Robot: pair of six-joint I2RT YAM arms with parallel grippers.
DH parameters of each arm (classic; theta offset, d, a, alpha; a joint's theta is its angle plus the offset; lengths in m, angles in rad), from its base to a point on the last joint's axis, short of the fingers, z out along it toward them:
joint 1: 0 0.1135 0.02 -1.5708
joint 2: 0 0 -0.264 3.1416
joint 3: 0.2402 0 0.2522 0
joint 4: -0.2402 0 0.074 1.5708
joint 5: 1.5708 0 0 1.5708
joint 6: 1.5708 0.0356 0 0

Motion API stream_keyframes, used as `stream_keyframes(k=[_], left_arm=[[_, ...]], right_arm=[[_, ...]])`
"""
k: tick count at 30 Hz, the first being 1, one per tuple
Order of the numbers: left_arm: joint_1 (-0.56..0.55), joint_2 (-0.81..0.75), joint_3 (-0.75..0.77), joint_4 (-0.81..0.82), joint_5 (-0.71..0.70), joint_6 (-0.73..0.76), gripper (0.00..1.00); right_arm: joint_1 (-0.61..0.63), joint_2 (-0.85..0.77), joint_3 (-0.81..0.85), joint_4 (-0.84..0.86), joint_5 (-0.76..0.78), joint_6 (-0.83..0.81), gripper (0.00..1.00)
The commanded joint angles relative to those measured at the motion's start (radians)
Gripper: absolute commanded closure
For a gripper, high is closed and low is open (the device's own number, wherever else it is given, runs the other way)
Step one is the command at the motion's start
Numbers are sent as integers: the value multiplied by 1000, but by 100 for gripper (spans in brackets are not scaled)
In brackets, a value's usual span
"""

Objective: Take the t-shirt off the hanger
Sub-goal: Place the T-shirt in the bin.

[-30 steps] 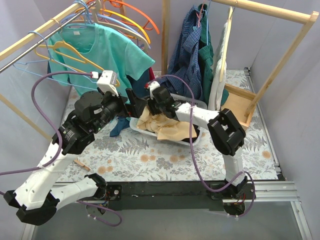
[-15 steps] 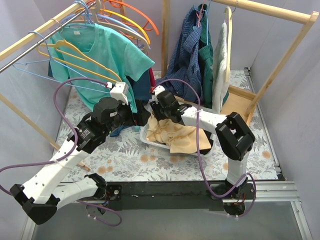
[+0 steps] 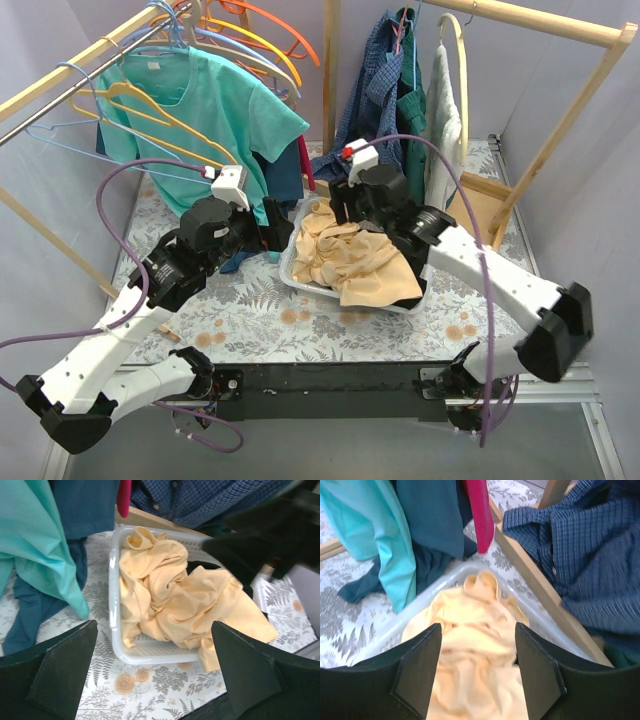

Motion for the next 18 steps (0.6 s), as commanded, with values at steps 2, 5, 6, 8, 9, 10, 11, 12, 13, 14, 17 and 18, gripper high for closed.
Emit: stream_keyframes(k=[2, 5, 6, 8, 9, 10, 11, 12, 13, 14, 17, 18], left_arm=[[-5, 17, 32, -27, -123, 72, 2], [-5, 52, 54, -15, -134, 102, 2], [-5, 60, 60, -16, -137, 109, 2], [-5, 82, 81, -10, -134, 115, 2], [-5, 88, 88, -9, -137, 113, 2], [-5, 93, 97, -3, -136, 113, 2], [-5, 97, 101, 3, -136, 115, 2], [-5, 99, 104, 8, -137, 112, 2], [-5, 100, 114, 16, -136, 112, 2], [-5, 102, 120, 17, -137, 110, 2], [-5, 119, 156, 7, -147, 110, 2], [-5, 128, 167, 2, -148, 112, 2]], right_arm=[[-4, -178, -168, -205, -14, 74, 34], [-4, -267, -255, -264, -5, 127, 45], [-3, -281, -272, -291, -20, 145, 49], [-3, -320, -325, -307, -46, 165, 53], [-4, -329, -346, -299, -54, 173, 55], [-4, -335, -390, -293, -65, 176, 55], [-3, -334, -410, -282, -75, 176, 55], [-3, -314, -433, -252, -88, 176, 56], [-4, -300, -470, -229, -107, 176, 57], [-4, -280, -490, -207, -115, 176, 57], [-4, -170, -524, -115, -158, 170, 59], [-6, -107, -526, -91, -164, 167, 60]])
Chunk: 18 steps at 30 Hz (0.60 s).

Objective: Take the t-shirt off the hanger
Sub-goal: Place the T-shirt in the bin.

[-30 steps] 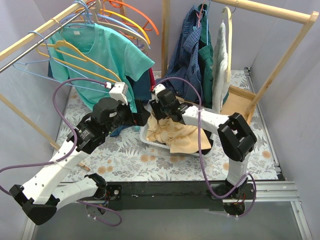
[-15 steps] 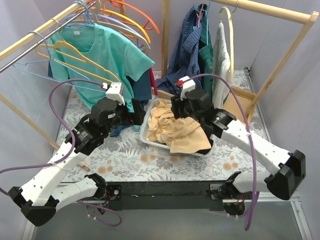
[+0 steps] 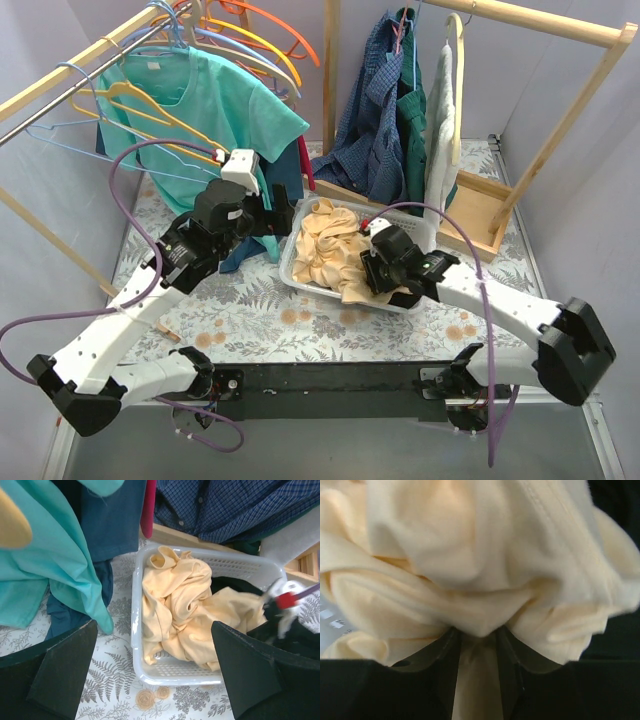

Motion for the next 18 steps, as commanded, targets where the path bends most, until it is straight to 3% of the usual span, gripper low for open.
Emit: stream_keyframes(k=[1, 6, 10, 11, 15, 18], left_arm=[[-5, 14, 85, -4, -37, 16, 2], [-5, 45, 173, -18, -69, 19, 2], [-5, 77, 249, 14, -124, 33, 2], [-5, 85, 268, 23, -132, 40, 2], [-5, 132, 361, 52, -181, 91, 2], [-5, 160, 417, 56, -195, 108, 2]], right_arm=[[-4, 161, -29, 166, -76, 5, 60], [-7, 304, 34, 185, -59, 2, 67], [-9, 226, 59, 137, -3, 28, 65], [-7, 202, 63, 124, 1, 34, 63], [-9, 67, 137, 15, -5, 6, 37], [-7, 18, 221, -33, -45, -32, 30]])
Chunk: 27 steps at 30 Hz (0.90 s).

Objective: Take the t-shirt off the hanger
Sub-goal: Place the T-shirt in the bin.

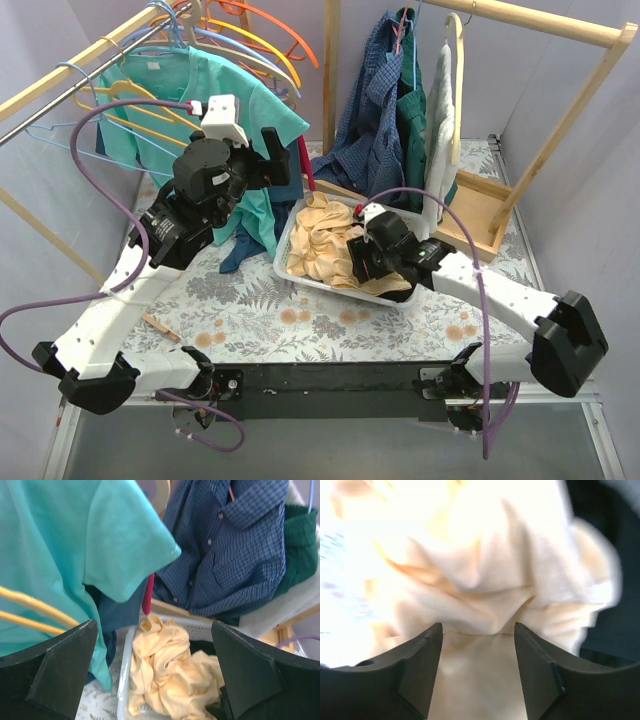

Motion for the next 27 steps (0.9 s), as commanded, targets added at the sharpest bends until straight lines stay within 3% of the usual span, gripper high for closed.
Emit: stream_keyframes(k=[1, 7, 11, 14, 21, 27], left_arm=[[-5, 24, 82, 33, -72, 52, 2], [-5, 2, 73, 77, -107, 16, 2], [-5, -27, 57, 53, -75, 2, 2], [-5, -44, 57, -38, -38, -14, 2], [-5, -154, -16, -238, 3, -60, 2], [-5, -268, -67, -360, 124, -92, 2]], right_arm=[[0, -102, 170, -70, -39, -82, 29], [-2, -153, 293, 4, -73, -211, 27], [-2, -139, 402, 190, -101, -321, 25], [-14, -64, 549, 247, -142, -361, 24], [-78, 241, 891, 299, -444, -381, 22], [-94, 364, 927, 517, -554, -396, 22]])
